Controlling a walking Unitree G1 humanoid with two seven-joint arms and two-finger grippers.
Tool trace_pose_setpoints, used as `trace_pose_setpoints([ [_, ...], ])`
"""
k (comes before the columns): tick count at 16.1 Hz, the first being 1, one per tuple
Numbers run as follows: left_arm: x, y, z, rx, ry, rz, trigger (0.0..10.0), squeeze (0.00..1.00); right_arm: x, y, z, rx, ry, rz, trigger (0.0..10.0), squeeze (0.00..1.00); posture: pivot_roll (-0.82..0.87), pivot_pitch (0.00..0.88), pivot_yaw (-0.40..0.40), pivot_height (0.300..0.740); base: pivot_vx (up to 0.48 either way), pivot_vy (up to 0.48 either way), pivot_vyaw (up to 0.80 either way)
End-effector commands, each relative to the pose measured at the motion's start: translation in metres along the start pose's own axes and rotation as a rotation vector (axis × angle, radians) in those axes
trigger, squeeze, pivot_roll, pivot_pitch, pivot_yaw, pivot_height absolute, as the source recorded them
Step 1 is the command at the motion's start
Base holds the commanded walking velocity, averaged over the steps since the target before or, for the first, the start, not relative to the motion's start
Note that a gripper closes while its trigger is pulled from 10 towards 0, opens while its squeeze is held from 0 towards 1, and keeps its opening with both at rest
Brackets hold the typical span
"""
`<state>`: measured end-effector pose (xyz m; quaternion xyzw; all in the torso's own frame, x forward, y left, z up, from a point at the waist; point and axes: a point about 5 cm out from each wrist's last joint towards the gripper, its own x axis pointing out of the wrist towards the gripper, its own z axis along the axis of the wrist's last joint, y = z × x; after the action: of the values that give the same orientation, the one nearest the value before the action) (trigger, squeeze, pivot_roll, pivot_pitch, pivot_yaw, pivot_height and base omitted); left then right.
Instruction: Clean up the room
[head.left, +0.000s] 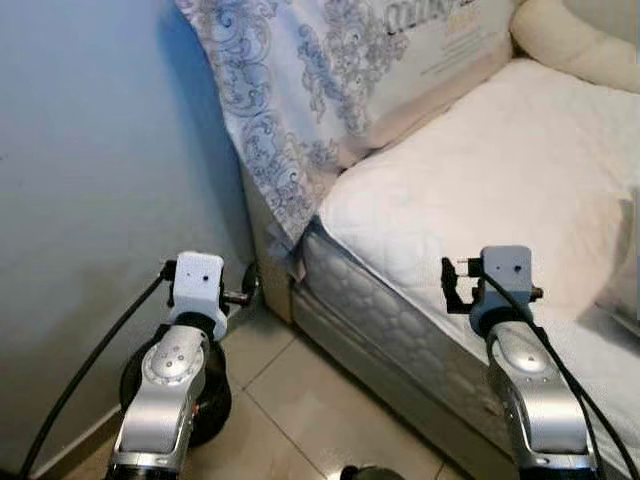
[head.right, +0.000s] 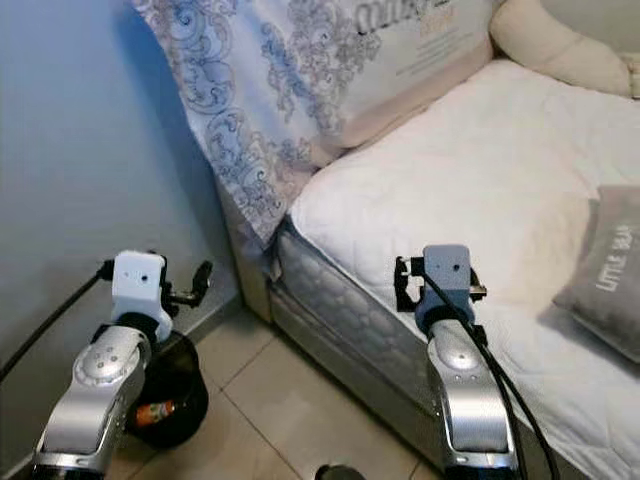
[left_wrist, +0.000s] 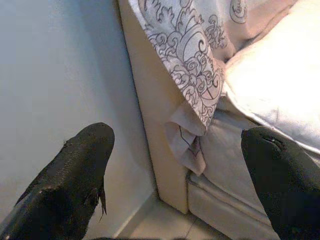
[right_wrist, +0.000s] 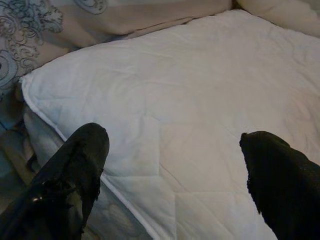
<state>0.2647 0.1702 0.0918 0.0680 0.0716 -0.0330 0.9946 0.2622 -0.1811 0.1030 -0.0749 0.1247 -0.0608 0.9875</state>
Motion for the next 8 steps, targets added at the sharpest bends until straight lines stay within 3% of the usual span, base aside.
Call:
trace_pose_setpoints([
  [1, 0.0013, 0.0019, 0.0007, 0.001, -0.002, 0.018, 10.0, 0.00, -0.0009, -0.0015, 0.0044, 0.010, -0.014, -0.005, 10.0, 0.00, -0.01, 0.000, 0.006, 0.740, 0.000, 0.000, -0.80],
  [4, 0.0013, 0.0015, 0.0019, 0.003, -0.008, 0.016, 10.0, 0.00, -0.0012, -0.0036, 0.0019, 0.005, -0.003, -0.014, 10.0, 0.00, -0.01, 0.000, 0.007, 0.740, 0.000, 0.000, -0.80],
  [8, 0.0020, 0.0020, 0.0027, 0.012, -0.013, 0.017, 10.0, 0.00, -0.0016, -0.0035, 0.0014, 0.003, 0.001, -0.016, 10.0, 0.00, -0.01, 0.000, 0.008, 0.740, 0.000, -0.252, -0.80],
])
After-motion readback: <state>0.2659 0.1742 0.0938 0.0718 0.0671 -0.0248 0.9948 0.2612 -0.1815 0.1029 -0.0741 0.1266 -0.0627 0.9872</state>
